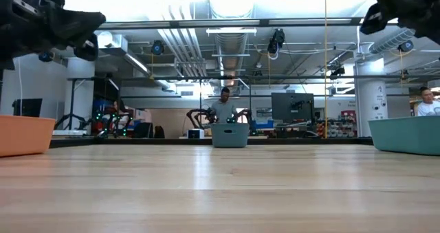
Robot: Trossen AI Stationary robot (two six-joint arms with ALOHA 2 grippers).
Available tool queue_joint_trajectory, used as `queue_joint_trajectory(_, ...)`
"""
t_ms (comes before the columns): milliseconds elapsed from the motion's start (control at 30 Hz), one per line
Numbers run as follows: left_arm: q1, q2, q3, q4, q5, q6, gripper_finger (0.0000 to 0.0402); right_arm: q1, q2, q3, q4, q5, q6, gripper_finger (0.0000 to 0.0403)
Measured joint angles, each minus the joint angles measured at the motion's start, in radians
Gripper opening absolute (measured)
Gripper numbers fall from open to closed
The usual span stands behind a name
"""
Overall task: Sort blocks
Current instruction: Return to Home Position
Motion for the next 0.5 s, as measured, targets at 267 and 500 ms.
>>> queue_joint_trajectory(267, 0.0, 0.026, -0.003, -0.04, 0.0, -0.014, 0.0, 0.0, 0.007, 0.0, -0.235, 0.0, -0.011, 0.0013)
queue_joint_trajectory(500, 0.0, 0.044, 0.0, -0.043, -0.001, -0.015, 0.0, 0.0, 0.013, 0.0, -0.383, 0.0, -0.012, 0.0013)
